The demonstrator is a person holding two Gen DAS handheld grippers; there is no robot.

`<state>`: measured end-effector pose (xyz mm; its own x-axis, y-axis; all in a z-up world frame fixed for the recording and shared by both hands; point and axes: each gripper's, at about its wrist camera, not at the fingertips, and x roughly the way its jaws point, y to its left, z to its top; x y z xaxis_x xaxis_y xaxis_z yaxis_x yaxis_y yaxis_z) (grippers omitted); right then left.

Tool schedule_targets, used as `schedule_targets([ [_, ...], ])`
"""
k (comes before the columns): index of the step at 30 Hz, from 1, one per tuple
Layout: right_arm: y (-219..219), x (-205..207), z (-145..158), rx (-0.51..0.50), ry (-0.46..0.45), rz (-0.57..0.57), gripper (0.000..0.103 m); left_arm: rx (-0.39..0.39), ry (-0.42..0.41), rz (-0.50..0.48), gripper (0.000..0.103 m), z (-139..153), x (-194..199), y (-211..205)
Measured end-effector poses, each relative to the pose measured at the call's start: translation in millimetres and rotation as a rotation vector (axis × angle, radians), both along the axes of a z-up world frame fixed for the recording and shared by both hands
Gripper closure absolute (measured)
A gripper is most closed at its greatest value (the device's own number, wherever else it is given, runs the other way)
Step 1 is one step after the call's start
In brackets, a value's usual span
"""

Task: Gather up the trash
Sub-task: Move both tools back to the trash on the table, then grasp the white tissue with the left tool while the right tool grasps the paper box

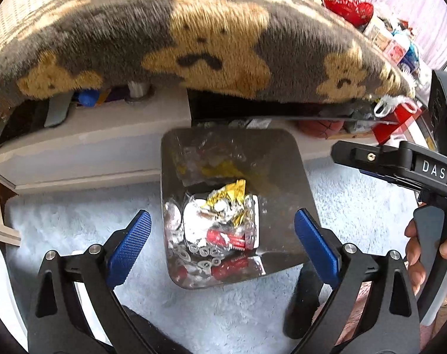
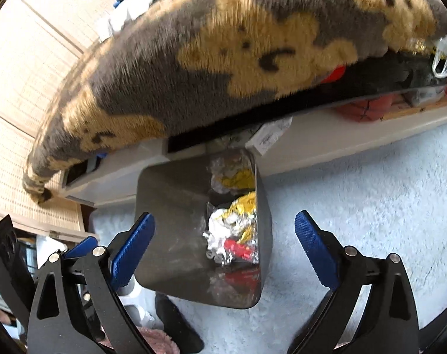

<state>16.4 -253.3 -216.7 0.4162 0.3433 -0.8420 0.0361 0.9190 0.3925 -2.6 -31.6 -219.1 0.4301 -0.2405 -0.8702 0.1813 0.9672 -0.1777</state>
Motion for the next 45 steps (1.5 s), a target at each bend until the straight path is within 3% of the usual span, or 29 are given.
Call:
schedule_targets([
  [11,-19,27,75,-0.028,-0.186,-0.044,0.007,-0.038,-0.103,0.06,0.01,59,36,20],
  [23,-11,124,128,-0.066,-0.282,-0.048,0.007,-0.031,-0.201,0.038,0.01,107,115,9],
  [37,25,229,147,-0.092,-0.314,0.039,0.007,-0.054,-0.24,0.016,0.011,118,199,-8],
  [41,44,252,141,-0.127,-0.296,0.091,0.007,-0.075,-0.206,0.004,0.025,112,219,-12],
  [45,54,271,133,-0.136,-0.278,0.117,0.008,-0.073,-0.189,-0.003,0.028,106,232,-15],
])
